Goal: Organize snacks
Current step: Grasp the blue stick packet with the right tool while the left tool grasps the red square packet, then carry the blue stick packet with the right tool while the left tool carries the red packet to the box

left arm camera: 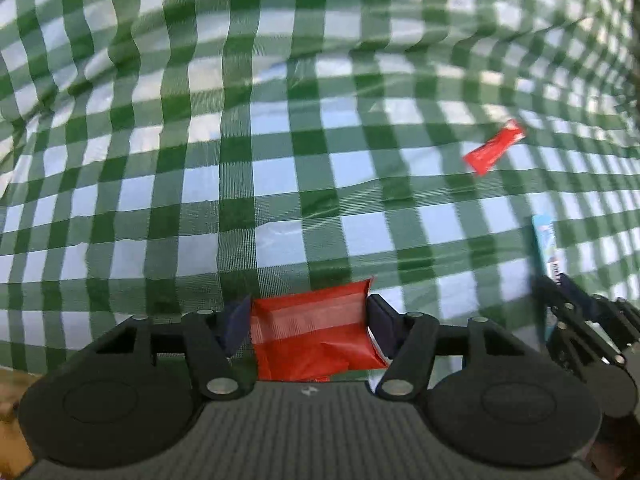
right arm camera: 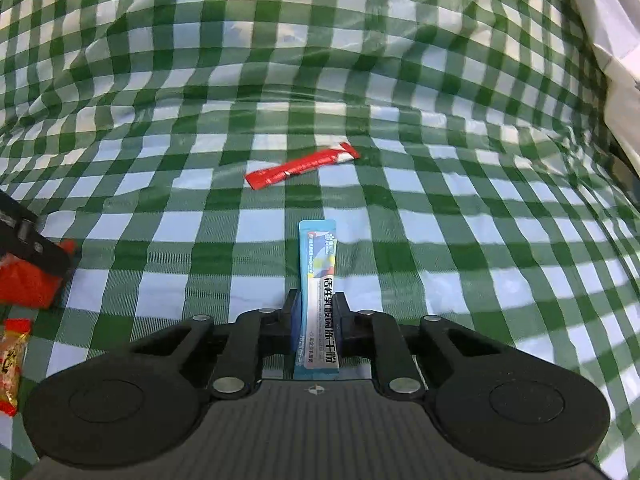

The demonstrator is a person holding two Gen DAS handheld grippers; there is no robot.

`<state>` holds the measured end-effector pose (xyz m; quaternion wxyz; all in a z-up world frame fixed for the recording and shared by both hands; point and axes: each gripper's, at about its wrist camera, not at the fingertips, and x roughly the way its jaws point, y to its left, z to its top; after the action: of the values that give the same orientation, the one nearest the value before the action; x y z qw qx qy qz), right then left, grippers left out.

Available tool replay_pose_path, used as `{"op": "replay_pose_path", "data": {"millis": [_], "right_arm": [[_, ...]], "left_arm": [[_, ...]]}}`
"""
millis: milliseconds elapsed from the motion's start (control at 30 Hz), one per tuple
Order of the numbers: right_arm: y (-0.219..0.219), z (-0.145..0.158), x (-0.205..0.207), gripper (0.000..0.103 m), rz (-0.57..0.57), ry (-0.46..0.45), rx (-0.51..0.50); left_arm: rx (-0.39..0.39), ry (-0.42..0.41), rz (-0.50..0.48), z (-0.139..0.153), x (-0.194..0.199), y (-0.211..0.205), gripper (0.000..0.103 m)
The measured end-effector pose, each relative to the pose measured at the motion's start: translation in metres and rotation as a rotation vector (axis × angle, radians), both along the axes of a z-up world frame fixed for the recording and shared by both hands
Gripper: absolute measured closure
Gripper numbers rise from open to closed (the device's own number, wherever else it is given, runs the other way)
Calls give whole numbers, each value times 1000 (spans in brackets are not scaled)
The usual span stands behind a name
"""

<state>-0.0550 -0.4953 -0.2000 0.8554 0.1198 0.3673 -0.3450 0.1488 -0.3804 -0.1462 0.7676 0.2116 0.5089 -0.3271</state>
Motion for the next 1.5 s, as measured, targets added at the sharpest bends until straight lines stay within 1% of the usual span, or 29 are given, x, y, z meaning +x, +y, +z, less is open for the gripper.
{"op": "replay_pose_path", "data": {"millis": [33,100,167,300,400,500,667,767,933,1100,1233,1300,1500], "right_arm": [[1,4,-3,87,-11,-5,4],[8,18,-12,87,-19,-35,0],[18,35,-23,87,-19,-66,-9],[47,72,-49,87,-26,-141,2],[79,99,-71,87,-25,-191,5],[113,119,-94,87,-21,-227,21],[176,150,-125,87,13,-259,27],[218,165,-141,87,54,-278,41],[280,185,-162,87,162,-291,89],[348,200,-173,87,289,-288,124],[401,209,-175,87,366,-277,134],[419,213,-176,87,389,-271,128],[455,219,-180,87,431,-254,100]], "left_arm": [[-19,8,-2,8,-4,6,35],[-49,-14,-13,27,-16,16,35],[-78,-35,-23,46,-30,30,35],[-131,-46,-28,81,-62,66,35],[-143,-84,-19,103,-87,95,35],[-149,-108,-7,128,-112,127,35],[-146,-141,12,160,-148,184,35],[-136,-164,23,175,-170,229,35],[-120,-193,62,189,-195,301,35],[-99,-213,109,191,-216,373,35],[-101,-215,152,190,-226,419,35],[-105,-222,173,190,-231,439,35],[-127,-208,208,187,-239,471,35]]}}
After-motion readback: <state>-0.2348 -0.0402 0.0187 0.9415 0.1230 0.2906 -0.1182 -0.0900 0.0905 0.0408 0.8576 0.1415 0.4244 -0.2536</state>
